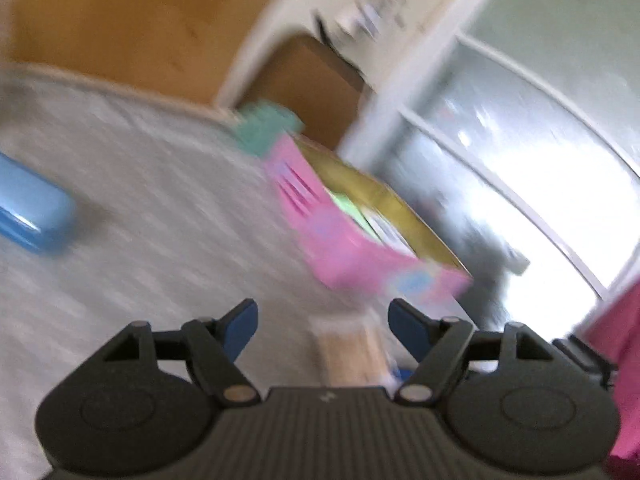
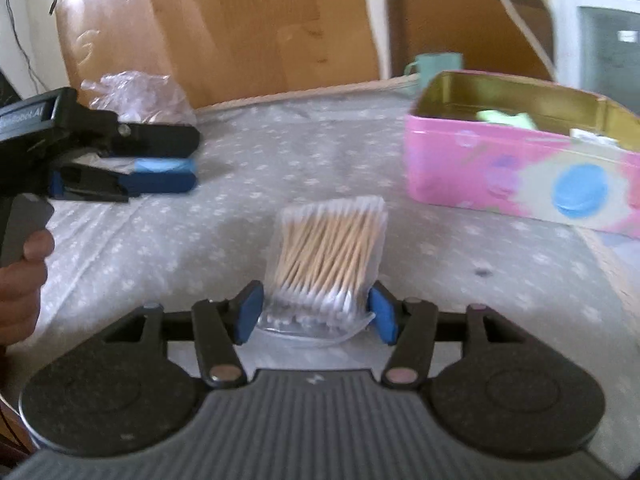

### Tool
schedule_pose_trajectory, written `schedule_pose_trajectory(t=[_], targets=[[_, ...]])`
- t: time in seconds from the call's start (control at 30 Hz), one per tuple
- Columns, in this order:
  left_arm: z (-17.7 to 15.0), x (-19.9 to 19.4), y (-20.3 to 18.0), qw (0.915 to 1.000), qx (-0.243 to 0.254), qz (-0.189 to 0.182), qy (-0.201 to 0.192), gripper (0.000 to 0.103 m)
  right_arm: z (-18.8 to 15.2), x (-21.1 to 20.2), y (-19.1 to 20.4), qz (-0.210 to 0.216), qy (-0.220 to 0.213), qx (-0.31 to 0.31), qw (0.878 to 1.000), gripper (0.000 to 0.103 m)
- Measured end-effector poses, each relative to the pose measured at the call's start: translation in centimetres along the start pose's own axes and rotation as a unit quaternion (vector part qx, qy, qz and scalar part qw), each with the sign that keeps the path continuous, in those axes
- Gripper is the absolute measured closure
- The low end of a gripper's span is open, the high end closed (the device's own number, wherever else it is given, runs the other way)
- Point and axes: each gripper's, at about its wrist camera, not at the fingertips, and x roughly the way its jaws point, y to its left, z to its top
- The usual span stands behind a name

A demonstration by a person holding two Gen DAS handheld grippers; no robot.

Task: Organize soft objects
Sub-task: 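Drop the cotton swab pack into the pink tin with the right tool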

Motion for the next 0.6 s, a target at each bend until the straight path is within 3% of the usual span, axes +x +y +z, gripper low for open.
schedule_pose_trajectory(t=[0.13, 0.3, 0.33, 0.37, 0.4, 0.43, 0.47, 0.6], targets=[[-1.2, 3.7, -2.7, 0.9985, 0.010, 0.005, 0.053, 0.022, -1.2, -1.1, -0.6, -0.017, -0.020, -0.001, 1.000, 0.031], [-2.5, 6.8, -3.4, 0.9945, -0.005, 0.028, 0.101, 0.024, -2.0, -2.0, -1.2, -0.022, -0.036, -0.024, 0.999, 0.027], [-2.5, 6.9, -3.3, 0.9954, -0.003, 0.028, 0.092, 0.027, -2.3, -2.0, -1.3, -0.020, -0.036, -0.029, 0.999, 0.028], [-2.6, 7.1, -3.5, 0.9947, -0.002, 0.021, 0.101, 0.041, -2.5, -1.9, -1.3, -0.018, -0.037, -0.035, 0.999, 0.030], [-2.7, 7.6, -3.8, 0.9937, -0.006, 0.012, 0.111, 0.044, -2.7, -1.7, -1.3, -0.017, -0.035, -0.042, 0.998, 0.035], [-2.6, 7.7, -4.2, 0.9936, -0.006, 0.009, 0.112, 0.045, -3.1, -1.9, -1.4, -0.016, -0.037, -0.048, 0.998, 0.043], [-2.5, 7.8, -4.8, 0.9939, 0.004, 0.015, 0.110, 0.045, -3.2, -1.9, -1.4, -0.009, -0.043, -0.055, 0.998, 0.045], [0.6, 8.1, -7.9, 0.9945, 0.055, 0.004, 0.089, 0.045, -2.5, -2.9, -1.6, -0.023, -0.083, -0.068, 0.994, 0.045]])
